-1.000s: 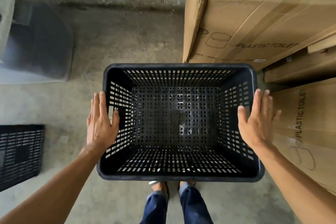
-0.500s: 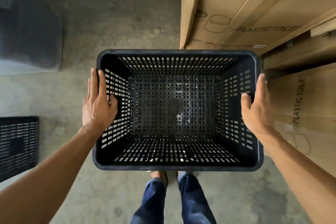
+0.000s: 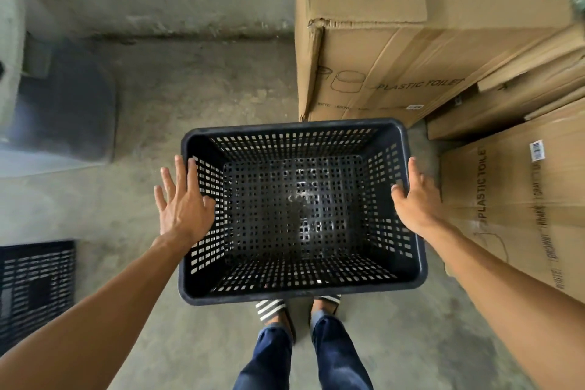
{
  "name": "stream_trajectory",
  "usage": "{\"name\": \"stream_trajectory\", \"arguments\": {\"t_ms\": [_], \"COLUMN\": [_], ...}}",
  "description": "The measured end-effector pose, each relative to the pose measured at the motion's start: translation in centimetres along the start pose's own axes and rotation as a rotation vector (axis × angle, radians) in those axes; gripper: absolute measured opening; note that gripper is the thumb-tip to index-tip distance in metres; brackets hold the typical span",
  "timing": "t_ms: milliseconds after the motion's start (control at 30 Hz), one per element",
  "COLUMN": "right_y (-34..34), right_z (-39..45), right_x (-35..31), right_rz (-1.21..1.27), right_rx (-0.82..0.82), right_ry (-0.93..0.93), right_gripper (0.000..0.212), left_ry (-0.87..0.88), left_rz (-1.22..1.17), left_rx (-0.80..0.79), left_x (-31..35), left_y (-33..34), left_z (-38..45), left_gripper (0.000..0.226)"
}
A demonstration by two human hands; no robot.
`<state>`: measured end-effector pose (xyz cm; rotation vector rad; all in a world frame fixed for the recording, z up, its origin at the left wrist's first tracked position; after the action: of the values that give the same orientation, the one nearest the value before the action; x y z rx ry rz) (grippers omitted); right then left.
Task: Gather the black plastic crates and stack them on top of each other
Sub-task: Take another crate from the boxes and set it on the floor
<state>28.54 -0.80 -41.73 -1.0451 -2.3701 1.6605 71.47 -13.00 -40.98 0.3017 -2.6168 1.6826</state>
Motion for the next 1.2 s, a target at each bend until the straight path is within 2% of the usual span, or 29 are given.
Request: {"name": "stream_trajectory", "arguments": {"t_ms": [200,500,733,1033,1200], "right_y": [-6.7,-20.5,-32.7,-46.0,-51.3], "right_z": [-6.2,-14.8,-18.2,-16.1,-13.2], "right_x": [-1.9,1.5,11.0,27.7,32.8], "right_rz": [0.023,0.079,0.208,0.371,0.413], "right_rx": [0.025,0.282,0.485,0.626,0.682], "right_ry": [0.025,0.157,0.336,0.368,0.33], "right_gripper": [0.067,0.065,0.063,0.066,0.064], "left_ry": [0.189,0.52,0.697,0.784,0.83], "left_rz": [0.021,0.034,0.013,-0.108,-0.093], "left_rx": [-0.025,0.004,0.048,0.103,0.126], "left_x": [6.2,21.6,37.7,60.8,69.5], "left_y": [-5.6,-14.9,-20.0,-21.3,-21.9], "left_z": [-4.1,-11.2,-15.9,-23.6,-25.5], "left_gripper": [0.076,0.066,0.067,0.066,0.064]}}
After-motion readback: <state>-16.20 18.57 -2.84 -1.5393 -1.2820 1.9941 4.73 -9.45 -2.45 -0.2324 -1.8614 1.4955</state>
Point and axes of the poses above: each hand's wrist, its own z-axis towards the middle knuckle, its own y-axis out of the palm, x = y × z, the point moved 4 cm from there along z, towards the middle knuckle, and after that the axes turned 9 degrees about -y, right-handed, at the moved point
